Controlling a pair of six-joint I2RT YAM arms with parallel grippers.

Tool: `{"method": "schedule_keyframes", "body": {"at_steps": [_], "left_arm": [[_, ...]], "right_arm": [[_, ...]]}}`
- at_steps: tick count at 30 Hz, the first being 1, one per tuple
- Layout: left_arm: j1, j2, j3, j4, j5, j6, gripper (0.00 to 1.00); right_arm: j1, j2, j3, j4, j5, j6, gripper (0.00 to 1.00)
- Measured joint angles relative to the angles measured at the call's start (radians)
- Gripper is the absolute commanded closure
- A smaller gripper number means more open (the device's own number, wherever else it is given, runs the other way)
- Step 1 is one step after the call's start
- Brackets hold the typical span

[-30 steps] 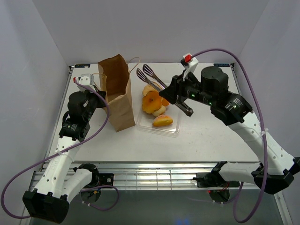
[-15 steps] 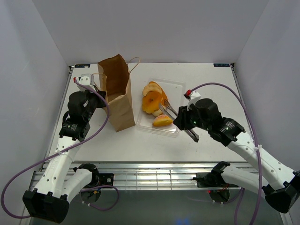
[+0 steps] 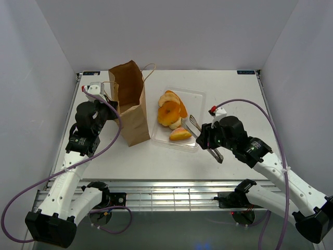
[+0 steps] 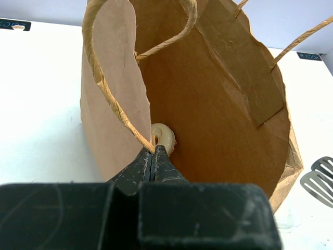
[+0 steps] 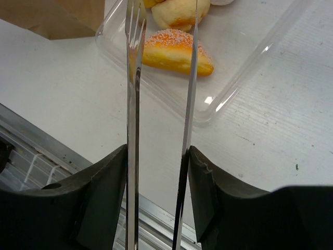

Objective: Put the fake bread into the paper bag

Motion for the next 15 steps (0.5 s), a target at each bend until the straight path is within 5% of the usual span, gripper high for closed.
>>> {"method": "schedule_keyframes", "body": {"at_steps": [15], "left_arm": [[-0.002,0.004,0.000,0.000,0.000,0.000,1.00]], "right_arm": [[-0.057,-0.005,-0.060,-0.030,-0.016,-0.037,0.43]]}}
